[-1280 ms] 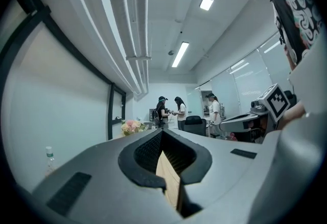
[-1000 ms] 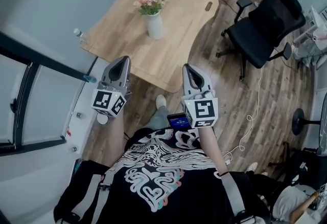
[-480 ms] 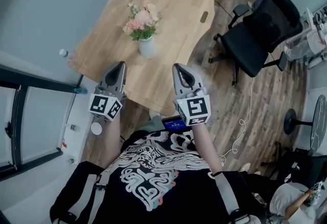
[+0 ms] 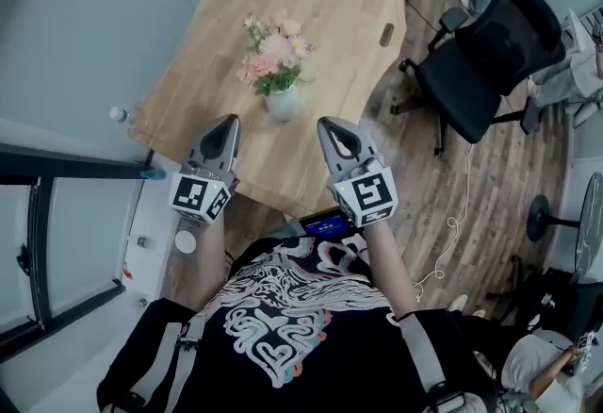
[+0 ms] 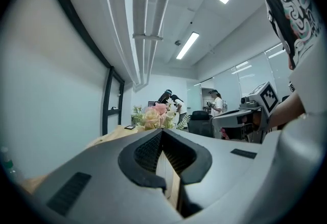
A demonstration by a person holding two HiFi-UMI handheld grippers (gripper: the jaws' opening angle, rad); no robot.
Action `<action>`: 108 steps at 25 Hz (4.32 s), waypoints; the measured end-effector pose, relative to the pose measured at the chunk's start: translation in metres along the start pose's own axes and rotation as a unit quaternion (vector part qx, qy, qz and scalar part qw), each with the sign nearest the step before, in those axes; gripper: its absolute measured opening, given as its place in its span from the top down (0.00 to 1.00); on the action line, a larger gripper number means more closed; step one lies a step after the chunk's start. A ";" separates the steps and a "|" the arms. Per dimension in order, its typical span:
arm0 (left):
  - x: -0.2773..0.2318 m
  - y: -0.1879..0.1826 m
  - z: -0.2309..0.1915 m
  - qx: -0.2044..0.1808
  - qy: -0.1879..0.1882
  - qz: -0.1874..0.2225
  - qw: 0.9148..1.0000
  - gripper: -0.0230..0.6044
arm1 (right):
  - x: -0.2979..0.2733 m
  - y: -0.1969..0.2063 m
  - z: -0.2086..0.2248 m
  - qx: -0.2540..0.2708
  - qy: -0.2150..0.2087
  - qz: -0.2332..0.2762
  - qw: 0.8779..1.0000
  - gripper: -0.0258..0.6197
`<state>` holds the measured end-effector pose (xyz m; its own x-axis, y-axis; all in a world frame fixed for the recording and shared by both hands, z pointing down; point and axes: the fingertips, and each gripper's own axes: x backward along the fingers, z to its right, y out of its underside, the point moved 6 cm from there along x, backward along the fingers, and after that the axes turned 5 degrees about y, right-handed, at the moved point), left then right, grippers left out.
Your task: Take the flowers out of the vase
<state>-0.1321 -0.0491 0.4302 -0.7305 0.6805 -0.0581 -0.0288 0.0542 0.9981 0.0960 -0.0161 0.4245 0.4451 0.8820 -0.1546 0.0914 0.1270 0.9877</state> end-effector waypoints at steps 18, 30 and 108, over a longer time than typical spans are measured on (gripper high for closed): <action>-0.031 0.017 -0.020 0.000 0.042 -0.018 0.999 0.97 | -0.049 0.021 0.002 0.001 -0.075 -0.042 0.996 0.95; -0.050 0.015 -0.029 0.012 0.029 -0.016 0.999 0.86 | -0.079 0.052 0.023 0.014 -0.157 -0.080 0.984 0.77; -0.118 0.011 -0.054 0.071 0.052 0.029 0.996 0.88 | -0.175 0.082 0.000 0.103 -0.196 -0.107 0.969 0.56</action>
<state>-0.0830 -0.1678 0.4487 -0.7951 0.6064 0.0090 0.1065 0.1250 0.9864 0.0254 -0.1605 0.5325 0.6975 0.5996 -0.3924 0.3773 0.1583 0.9125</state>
